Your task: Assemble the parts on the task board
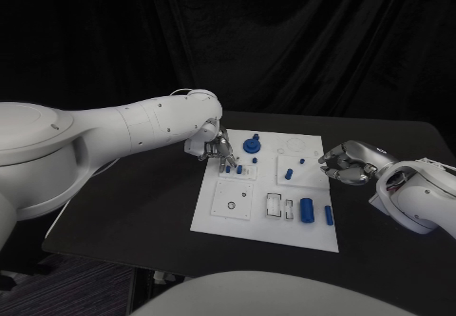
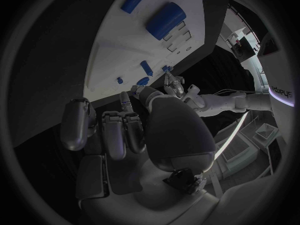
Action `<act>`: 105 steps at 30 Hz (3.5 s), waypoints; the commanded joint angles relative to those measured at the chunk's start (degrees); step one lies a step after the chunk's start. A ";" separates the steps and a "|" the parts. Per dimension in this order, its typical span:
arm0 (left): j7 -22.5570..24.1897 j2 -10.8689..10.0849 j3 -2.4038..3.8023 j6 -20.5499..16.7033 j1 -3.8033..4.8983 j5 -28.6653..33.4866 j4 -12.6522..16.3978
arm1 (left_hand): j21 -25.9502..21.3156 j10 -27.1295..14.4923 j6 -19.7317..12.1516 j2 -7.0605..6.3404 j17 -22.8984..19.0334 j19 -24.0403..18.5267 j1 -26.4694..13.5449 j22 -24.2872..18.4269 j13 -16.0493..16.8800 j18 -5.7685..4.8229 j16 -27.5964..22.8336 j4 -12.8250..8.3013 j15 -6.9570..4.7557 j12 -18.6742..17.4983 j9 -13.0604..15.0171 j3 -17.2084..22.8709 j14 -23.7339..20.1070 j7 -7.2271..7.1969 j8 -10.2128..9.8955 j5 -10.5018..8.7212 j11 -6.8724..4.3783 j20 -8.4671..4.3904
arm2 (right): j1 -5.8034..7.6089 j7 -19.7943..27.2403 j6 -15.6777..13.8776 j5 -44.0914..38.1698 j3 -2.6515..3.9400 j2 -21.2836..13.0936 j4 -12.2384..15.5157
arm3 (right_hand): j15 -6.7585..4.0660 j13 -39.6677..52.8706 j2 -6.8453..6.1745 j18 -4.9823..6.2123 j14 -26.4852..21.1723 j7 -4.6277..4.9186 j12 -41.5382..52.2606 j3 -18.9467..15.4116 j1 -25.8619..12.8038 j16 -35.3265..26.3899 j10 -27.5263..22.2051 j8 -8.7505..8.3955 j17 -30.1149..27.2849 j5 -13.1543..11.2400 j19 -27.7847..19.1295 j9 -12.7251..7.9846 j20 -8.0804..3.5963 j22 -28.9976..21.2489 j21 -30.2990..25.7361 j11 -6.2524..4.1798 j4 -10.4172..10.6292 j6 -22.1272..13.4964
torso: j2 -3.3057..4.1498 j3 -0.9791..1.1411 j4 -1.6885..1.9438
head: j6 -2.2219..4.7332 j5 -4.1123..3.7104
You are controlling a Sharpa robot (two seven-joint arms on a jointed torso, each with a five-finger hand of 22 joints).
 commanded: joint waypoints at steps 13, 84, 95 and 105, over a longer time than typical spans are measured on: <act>16.52 -13.89 -0.28 -28.27 0.84 -3.62 15.43 | 7.46 5.96 -0.04 -2.57 15.10 3.15 2.80 10.51 15.06 -0.47 0.33 4.06 -2.45 2.56 12.66 -5.40 6.06 -3.07 14.46 16.75 -2.98 -2.30 | -0.18 -0.63 -0.33 -0.09 0.04 -0.89 0.03 | 0.33 11.99 -0.16 1.02 4.97 0.12 -0.31 0.35 0.06 -0.22 2.61 -0.09 11.82 0.22 -0.53 -0.07 -0.08 9.24 -0.46 0.30 0.07 0.16 | 0.01 -0.01 -0.01 | 0.01 -0.66; 46.16 -3.01 -0.33 -47.37 -5.81 -47.97 5.46 | 3.71 -39.73 -4.51 -10.05 -4.07 -0.40 28.00 9.15 -53.00 0.45 -10.45 2.19 -0.12 -64.23 -15.79 3.21 -0.94 -4.31 -2.39 0.15 1.22 -0.13 | -0.91 1.06 -2.19 0.43 0.05 -1.71 0.01 | 0.30 12.11 -0.35 0.98 5.04 0.07 -0.21 0.36 -0.10 -0.08 2.74 0.01 12.00 0.58 -0.41 -0.09 -0.09 9.30 -0.34 0.27 0.04 0.40 | 0.05 0.02 -0.01 | 0.01 -4.01; 45.94 -2.42 -0.33 -45.69 -5.99 -47.97 4.97 | 4.04 -38.71 -4.24 -9.99 -3.73 -0.17 27.63 9.30 -52.74 0.37 -10.10 2.31 -0.08 -63.20 -16.22 2.91 -0.75 -4.28 -2.40 -0.13 1.24 -0.09 | -0.93 1.47 -2.73 0.43 0.05 -1.66 0.17 | 0.29 12.08 -0.35 0.97 5.04 0.07 -0.23 0.38 -0.12 -0.09 2.71 0.00 11.99 0.65 -0.39 -0.10 -0.10 9.31 -0.32 0.26 0.04 0.40 | 0.04 0.01 -0.01 | 0.01 -3.94; 45.95 -1.99 -0.33 -44.50 -6.31 -47.97 4.72 | 4.16 -38.36 -4.33 -9.99 -3.74 -0.09 27.34 9.36 -52.64 0.34 -10.06 2.45 -0.08 -62.84 -16.44 2.73 -0.75 -4.18 -2.48 -0.47 1.21 -0.08 | -0.93 1.47 -2.76 0.43 0.05 -1.76 0.27 | 0.29 12.10 -0.35 0.98 5.05 0.07 -0.21 0.39 -0.12 -0.07 2.73 0.00 12.02 0.66 -0.40 -0.10 -0.10 9.30 -0.35 0.26 0.03 0.40 | 0.05 0.01 -0.02 | 0.01 -3.89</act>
